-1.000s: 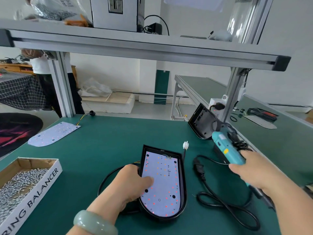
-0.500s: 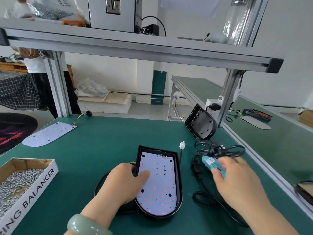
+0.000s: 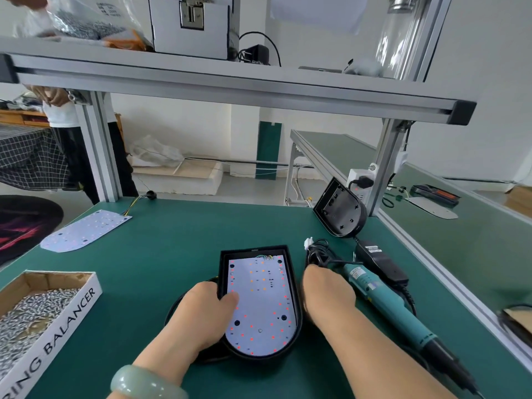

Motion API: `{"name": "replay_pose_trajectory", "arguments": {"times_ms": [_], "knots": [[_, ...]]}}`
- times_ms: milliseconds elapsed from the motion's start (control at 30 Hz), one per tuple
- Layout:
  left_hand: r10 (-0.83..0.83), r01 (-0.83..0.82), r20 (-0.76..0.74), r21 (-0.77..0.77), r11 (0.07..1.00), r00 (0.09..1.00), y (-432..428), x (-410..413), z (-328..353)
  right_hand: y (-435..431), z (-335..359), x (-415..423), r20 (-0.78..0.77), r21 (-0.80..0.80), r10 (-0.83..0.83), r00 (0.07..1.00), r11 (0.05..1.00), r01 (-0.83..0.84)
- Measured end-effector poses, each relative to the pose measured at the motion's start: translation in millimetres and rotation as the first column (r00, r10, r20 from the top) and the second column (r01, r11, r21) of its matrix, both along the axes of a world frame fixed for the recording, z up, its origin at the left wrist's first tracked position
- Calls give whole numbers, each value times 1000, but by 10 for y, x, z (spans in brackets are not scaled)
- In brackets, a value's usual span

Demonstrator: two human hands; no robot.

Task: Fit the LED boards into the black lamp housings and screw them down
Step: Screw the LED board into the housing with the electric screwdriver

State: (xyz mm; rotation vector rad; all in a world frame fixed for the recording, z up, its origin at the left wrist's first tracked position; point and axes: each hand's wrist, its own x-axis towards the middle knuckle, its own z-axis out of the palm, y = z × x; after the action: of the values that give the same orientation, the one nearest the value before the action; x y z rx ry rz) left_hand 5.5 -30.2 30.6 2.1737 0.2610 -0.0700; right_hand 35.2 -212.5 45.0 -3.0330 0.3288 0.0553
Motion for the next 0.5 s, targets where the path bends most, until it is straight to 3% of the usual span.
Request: {"name": "replay_pose_trajectory", "arguments": {"times_ms": [67,133,167,200,267,300,367,500], "knots": [[1,-1,-8,-5,1000,1000,-9,-9,-2,-10,-12,-23,20,124,-29,999,992,26],[10,-10,-11,-12,1000,1000,-17,-15,2,-22,-13,-33,85,388,-109,990,919,68],[17,-18,-8,-21,1000,1000,-19,-15,4,-14,9,-50,87,579,-159,983,811,80],[21,-21,-4,-24,999,1000,-22,-17,8,4,47,-82,41,773,-201,979,626,97],[22,-22,27,7,1000,999,-39,-33,27,28,102,-125,-115,950,-193,974,264,165],[15,-17,52,34,999,999,-47,-46,36,43,114,-160,-164,958,-142,976,212,192],[-9,4,110,45,999,994,-58,-69,50,82,141,-216,-157,958,-84,984,228,173],[14,-2,333,-37,999,943,-41,-99,110,6,210,-288,-109,981,-131,985,147,128]]}}
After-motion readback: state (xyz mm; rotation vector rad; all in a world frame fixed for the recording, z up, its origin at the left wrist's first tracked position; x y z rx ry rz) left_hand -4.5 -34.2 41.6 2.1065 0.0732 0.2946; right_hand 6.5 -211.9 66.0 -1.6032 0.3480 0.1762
